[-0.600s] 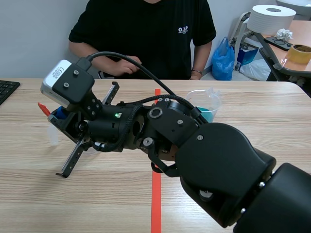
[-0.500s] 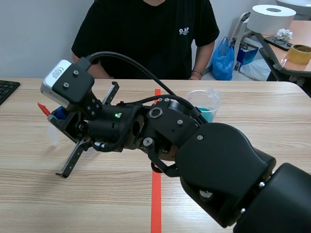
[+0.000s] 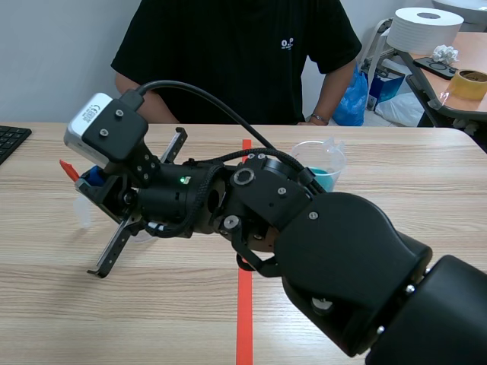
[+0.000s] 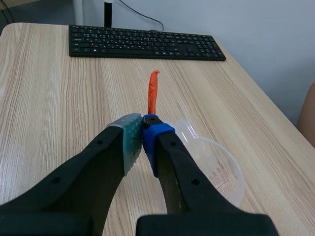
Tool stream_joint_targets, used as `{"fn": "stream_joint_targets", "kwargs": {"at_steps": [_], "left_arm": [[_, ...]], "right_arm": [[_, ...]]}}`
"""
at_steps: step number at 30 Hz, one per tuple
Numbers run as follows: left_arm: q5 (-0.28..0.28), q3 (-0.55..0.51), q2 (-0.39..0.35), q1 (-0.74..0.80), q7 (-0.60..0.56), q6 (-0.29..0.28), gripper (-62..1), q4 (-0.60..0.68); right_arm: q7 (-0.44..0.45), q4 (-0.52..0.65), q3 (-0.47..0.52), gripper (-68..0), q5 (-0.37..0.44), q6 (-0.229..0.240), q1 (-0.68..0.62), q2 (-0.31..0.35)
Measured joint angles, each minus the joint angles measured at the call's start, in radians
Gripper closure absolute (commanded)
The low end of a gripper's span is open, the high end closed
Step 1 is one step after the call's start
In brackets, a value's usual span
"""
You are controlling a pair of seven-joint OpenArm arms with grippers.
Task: Do the redox reaction experiment.
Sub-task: 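Lift the metal plate out of the left beaker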
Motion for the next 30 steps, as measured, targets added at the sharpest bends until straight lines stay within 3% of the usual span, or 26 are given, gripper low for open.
{"fn": "stream_joint_targets", "kwargs": {"at_steps": [5, 19, 22, 30], "left_arm": [[0.000, 0.000, 0.000, 0.000, 0.000, 0.000, -4.2, 0.000], [0.000, 0.000, 0.000, 0.000, 0.000, 0.000, -4.2, 0.000], [0.000, 0.000, 0.000, 0.000, 0.000, 0.000, -4.2, 0.000], [0.000, 0.000, 0.000, 0.000, 0.000, 0.000, -4.2, 0.000]], "right_arm": [[0.008, 0.000, 0.001, -0.6, 0.003, -0.031, 0.000, 0.000], [-0.001, 0.000, 0.001, -0.6, 0.135, -0.068, 0.051, 0.000], [-0.014, 0.000, 0.001, -0.6, 0.150, -0.106, 0.066, 0.000], [-0.053, 0.000, 0.059, -0.6, 0.221, -0.107, 0.123, 0.000]]}}
